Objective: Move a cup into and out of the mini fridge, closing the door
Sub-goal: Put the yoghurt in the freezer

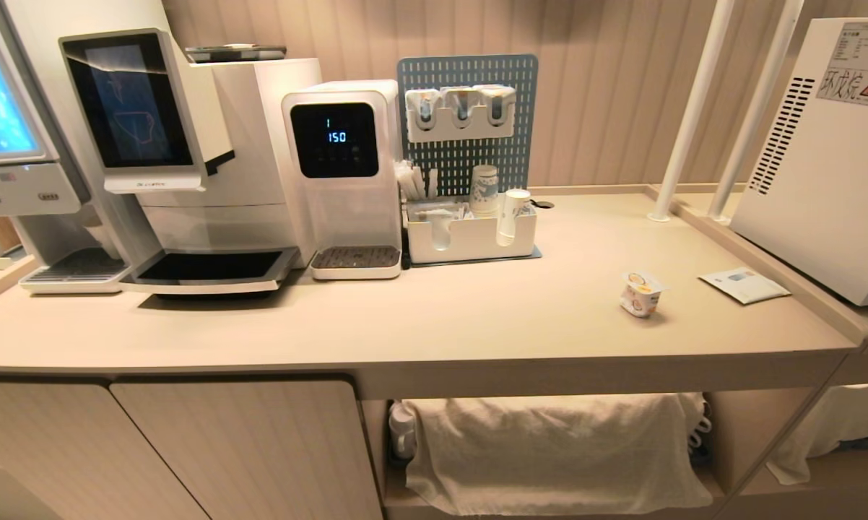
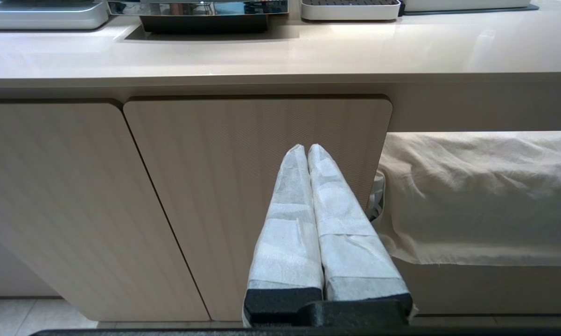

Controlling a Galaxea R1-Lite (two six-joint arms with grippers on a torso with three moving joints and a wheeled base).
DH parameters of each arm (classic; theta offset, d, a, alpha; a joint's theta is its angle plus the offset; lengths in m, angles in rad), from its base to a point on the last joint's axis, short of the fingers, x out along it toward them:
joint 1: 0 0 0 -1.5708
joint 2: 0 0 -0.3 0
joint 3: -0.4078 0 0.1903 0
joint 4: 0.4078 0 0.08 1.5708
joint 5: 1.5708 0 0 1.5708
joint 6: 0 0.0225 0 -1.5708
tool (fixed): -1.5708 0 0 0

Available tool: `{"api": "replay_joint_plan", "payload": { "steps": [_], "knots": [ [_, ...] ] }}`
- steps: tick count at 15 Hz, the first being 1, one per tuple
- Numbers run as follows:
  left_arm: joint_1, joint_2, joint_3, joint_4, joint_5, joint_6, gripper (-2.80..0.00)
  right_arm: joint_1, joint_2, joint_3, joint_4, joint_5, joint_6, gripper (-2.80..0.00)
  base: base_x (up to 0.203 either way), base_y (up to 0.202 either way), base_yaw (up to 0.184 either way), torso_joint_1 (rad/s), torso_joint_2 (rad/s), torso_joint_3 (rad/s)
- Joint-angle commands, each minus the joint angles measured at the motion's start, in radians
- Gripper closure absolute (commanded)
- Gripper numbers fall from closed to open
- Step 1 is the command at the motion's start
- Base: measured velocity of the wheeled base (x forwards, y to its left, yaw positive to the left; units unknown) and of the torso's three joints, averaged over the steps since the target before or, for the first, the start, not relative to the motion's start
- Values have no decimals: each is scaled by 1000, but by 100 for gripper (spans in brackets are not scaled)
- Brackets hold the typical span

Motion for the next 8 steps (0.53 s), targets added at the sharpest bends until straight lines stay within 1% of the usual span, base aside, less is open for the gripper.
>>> {"api": "replay_joint_plan", "payload": {
  "steps": [1,6,8],
  "knots": [
    [0,0,0,0,1,-1,0,0,117,-73,65,2,2,0,0,0,0,0,0,0],
    [0,0,0,0,1,-1,0,9,183,-135,219,0,2,0,0,0,0,0,0,0],
    [0,0,1,0,1,-1,0,28,241,-148,214,-4,6,0,0,0,0,0,0,0]
  ]
}}
